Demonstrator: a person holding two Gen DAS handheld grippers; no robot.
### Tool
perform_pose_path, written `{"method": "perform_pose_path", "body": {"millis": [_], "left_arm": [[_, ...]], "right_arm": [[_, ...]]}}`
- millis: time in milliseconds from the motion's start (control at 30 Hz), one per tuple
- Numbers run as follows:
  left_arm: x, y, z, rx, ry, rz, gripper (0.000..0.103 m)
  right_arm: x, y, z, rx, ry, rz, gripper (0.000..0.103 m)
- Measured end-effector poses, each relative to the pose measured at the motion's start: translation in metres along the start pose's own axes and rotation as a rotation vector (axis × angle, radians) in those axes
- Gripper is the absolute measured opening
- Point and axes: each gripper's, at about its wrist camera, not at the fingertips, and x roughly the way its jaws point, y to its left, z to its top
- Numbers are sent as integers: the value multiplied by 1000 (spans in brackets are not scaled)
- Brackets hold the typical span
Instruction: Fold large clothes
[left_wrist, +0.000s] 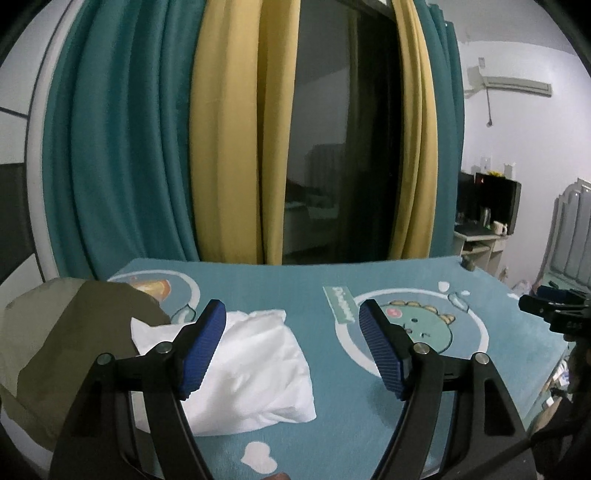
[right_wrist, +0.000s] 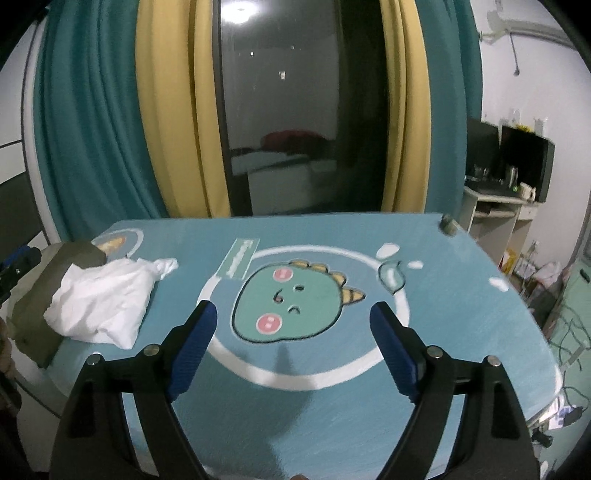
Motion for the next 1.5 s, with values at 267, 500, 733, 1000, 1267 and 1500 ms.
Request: {"method": "perform_pose_path", "body": {"millis": [267, 500, 733, 1000, 1267, 1500], "left_arm": [[-18, 10, 13, -30, -102, 18, 78], [-11, 25, 10, -65, -75, 31, 78], [-3, 36, 1, -79, -40, 43, 78], [5, 38, -4, -79, -7, 68, 78], [8, 32, -10, -83, 10, 89, 78], [8, 23, -13, -84, 21, 87, 78]], "right_arm": [[-34, 7, 18, -30, -111, -23, 87], [-40, 11, 24, -28, -162, -21, 91], [-31, 15, 23, -32, -141, -13, 91], [-15, 14, 17, -26, -108, 13, 91], [-5, 5, 14, -23, -82, 30, 91], [0, -3, 11, -4, -65, 19, 91]]}}
